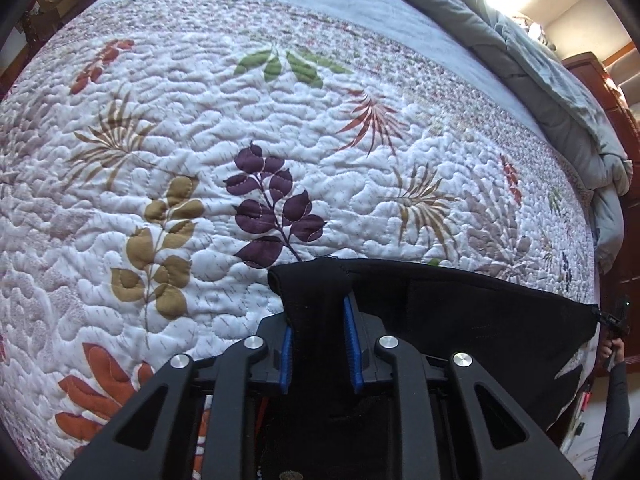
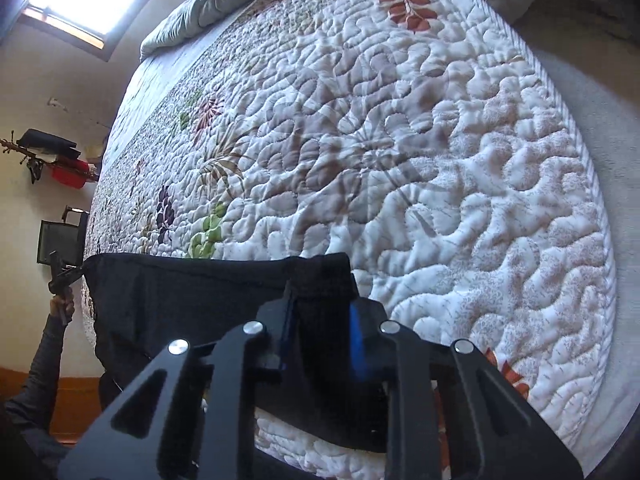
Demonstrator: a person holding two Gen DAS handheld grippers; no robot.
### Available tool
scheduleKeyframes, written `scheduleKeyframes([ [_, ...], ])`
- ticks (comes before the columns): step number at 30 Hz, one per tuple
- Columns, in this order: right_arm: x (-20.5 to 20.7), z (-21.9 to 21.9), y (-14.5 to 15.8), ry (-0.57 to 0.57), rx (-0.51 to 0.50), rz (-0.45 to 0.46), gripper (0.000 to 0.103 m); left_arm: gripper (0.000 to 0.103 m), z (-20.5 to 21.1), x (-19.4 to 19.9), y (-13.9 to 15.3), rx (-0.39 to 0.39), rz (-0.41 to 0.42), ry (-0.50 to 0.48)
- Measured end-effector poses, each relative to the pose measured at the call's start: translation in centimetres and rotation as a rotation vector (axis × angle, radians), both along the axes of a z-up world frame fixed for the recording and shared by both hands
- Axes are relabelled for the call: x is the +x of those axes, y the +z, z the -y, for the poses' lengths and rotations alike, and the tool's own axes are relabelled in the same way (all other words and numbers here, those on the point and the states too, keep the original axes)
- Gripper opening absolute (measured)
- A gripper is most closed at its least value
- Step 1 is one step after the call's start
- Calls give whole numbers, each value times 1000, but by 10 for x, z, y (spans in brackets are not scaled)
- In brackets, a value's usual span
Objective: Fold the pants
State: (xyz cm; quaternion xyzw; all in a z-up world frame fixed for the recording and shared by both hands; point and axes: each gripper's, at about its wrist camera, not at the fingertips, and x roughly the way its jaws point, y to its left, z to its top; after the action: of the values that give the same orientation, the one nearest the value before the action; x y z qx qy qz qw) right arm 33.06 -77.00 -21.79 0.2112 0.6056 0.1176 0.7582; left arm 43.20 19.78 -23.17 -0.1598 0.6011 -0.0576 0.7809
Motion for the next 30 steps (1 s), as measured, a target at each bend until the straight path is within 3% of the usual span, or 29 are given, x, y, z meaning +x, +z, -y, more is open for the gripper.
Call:
scheduleKeyframes([
  [7,-32,1,39,-29,-67,74,21,19,1,-30,40,-60,93,20],
  [9,-48,6,54,-65,-128,107,7,19,1,-42,55,-73,124,21],
  [10,-53,10,59,-82,-147,116,8,19,-1,-49,62,-84,138,23],
  [11,-65,16,68,-121,-183,140,0,19,-3,-56,68,-99,151,22],
  [12,-72,23,73,-146,-214,155,0,19,-1,-65,75,-103,169,17],
  [16,-106,30,68,-185,-119,145,0,19,13,-96,87,-89,203,-40],
  [18,-114,23,51,-178,-75,80,8,17,15,-98,80,-70,173,-48],
  [20,-112,22,42,-193,-32,47,33,17,11,-91,76,-70,162,-37],
  [26,-68,22,13,-211,17,0,42,17,12,-73,82,-59,167,-20],
  [30,-36,35,-13,-215,37,-25,44,8,1,-70,82,-55,169,20],
])
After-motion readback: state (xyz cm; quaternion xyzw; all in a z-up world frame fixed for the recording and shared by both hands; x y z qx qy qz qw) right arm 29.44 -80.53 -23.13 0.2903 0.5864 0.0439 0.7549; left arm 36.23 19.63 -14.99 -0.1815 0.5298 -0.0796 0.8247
